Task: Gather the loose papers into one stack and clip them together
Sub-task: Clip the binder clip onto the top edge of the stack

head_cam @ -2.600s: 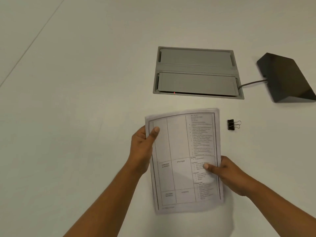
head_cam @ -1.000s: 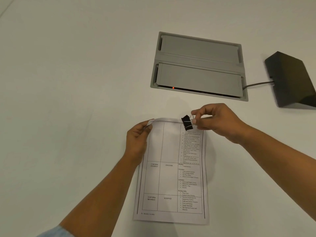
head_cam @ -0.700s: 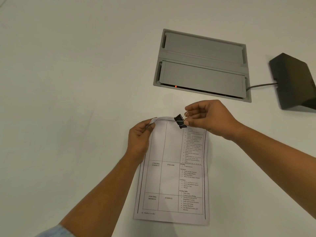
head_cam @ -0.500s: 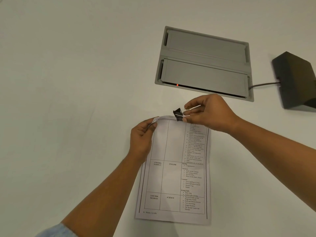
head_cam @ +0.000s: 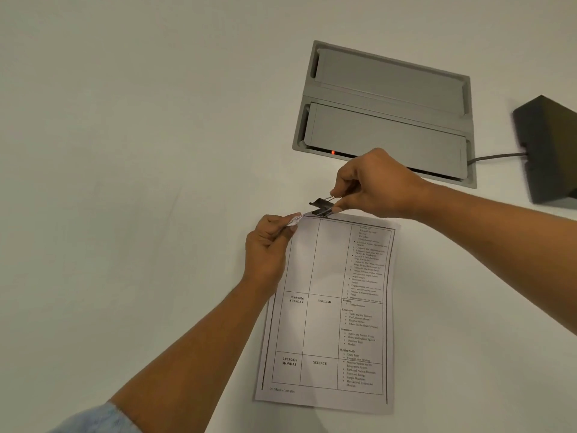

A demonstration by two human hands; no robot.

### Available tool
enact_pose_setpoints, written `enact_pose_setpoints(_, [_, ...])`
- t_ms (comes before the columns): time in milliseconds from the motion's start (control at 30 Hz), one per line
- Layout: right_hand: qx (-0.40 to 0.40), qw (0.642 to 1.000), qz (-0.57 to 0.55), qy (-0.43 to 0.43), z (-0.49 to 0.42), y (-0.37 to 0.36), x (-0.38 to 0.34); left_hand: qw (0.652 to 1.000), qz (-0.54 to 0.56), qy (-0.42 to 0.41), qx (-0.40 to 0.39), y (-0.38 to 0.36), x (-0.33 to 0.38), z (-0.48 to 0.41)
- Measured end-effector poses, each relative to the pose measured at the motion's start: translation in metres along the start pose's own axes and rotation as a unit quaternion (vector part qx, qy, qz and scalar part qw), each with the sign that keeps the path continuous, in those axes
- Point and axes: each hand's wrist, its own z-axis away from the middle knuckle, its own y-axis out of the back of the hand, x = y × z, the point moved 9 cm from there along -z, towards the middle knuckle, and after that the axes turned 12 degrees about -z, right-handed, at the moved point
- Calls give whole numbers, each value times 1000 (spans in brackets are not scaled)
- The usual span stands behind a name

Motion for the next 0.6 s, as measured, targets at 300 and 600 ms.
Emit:
enact_pose_setpoints(300, [-100,992,77,13,-23,-20,-6,996,65,50,26,1,-7,-1])
enact_pose_setpoints(600, [-149,987,51,-30,-29,-31,7,998,36,45,24,3,-6,0])
